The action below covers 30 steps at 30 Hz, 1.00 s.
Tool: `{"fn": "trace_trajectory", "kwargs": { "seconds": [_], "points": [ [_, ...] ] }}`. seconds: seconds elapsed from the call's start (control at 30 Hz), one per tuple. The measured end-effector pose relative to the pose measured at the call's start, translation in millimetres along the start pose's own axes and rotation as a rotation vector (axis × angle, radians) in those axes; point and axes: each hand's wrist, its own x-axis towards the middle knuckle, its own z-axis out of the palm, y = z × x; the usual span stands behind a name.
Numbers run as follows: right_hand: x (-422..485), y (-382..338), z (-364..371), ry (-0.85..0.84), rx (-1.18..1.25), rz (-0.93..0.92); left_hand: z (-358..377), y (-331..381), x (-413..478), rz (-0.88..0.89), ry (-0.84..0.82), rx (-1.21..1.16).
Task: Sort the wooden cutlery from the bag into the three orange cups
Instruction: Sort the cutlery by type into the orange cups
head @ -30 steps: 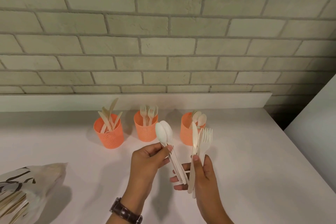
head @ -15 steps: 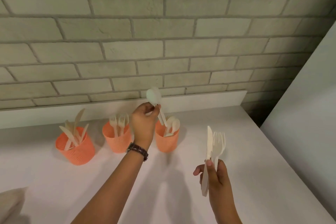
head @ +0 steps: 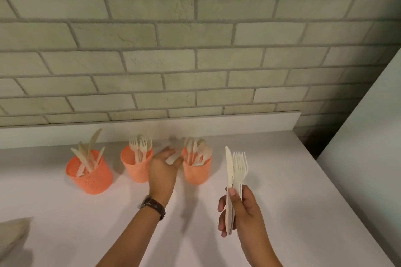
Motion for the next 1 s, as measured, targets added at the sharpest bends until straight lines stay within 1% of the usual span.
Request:
{"fn": "trace_trajectory", "kwargs": {
  "seconds": [0.1,0.23,0.33,0.43,0.6,0.77,0.87,1.0],
  "points": [
    [-5,-2,14,-0.074,-0.041,-0.009,-25,13,-37,0.020,-0.005,-0.107],
    [-16,-1,35,-0.135,-0.011,0.050,-56,25,-87,-0.061,-0.059,-0.198],
    [-25,2,51,-0.171,-0.010,0.072,-73,21,-111,-0.112,-0.118,-0.228],
    [-31,9,68,-0.219,-0.030,0.097,-86,13,-123,-0.154,-0.118,-0.252],
    [-39,19,100,-0.305,-0.027,0.144,-112,1,-128,-0.232,-0.039,-0.325],
    [-40,27,125,-0.300,0.033,0.235,-150,-8,-113,-0.273,0.057,-0.422],
    [-35,33,128,-0.269,0.049,0.215,-181,-11,-85,-0.218,0.169,-0.431],
    [-30,41,130,-0.238,0.003,0.149,-227,-23,-22,-0.082,0.335,-0.292]
  ]
}}
